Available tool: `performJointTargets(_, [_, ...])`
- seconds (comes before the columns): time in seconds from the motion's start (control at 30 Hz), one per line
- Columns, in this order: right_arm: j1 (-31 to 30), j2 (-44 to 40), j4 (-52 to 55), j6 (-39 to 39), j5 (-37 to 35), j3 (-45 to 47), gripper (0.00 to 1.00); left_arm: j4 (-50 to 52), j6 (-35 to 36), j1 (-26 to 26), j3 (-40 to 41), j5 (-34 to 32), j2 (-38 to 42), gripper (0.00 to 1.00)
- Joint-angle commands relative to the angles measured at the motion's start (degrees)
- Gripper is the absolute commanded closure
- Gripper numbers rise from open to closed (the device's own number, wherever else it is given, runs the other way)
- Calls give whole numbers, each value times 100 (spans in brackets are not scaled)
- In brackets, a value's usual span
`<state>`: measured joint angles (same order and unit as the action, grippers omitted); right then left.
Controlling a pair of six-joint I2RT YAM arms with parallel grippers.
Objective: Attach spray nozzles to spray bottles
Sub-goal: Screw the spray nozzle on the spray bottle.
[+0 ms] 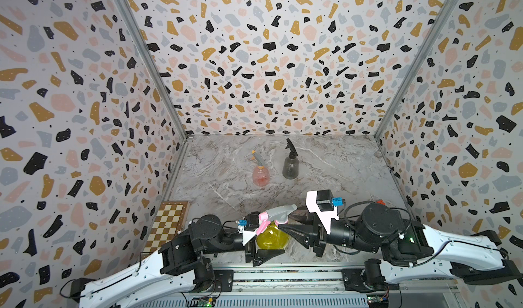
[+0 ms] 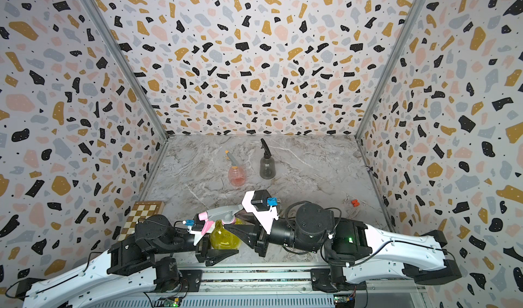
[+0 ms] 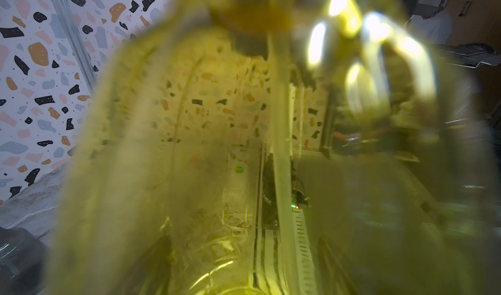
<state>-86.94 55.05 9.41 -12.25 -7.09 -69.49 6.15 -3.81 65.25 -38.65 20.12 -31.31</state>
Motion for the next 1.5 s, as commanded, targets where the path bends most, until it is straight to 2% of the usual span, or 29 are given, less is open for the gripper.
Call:
performJointTargets(0.0, [-53, 51, 594, 13, -10, -14, 64, -623, 47, -43, -434, 85, 22, 100])
performJointTargets(0.37, [-52, -29, 664, -5, -74, -82, 58, -483, 99, -48, -503, 89, 2, 100])
performJointTargets(0.63, [-52, -84, 865, -76, 28, -229, 39, -517, 75, -48, -471, 154, 9, 100])
performJointTargets(0.77, [-52, -99, 1022, -19, 95, -374, 34, -558, -7, -48, -451, 218, -10, 100])
performJointTargets(1.17, [-52, 271, 1401, 492, 408, -1330, 30, -633, -305, -48, -327, 588, -33, 100])
performJointTargets(1.47, [-48, 625, 1599, 727, 81, -1780, 24, -589, -410, -48, -361, 891, -189, 100])
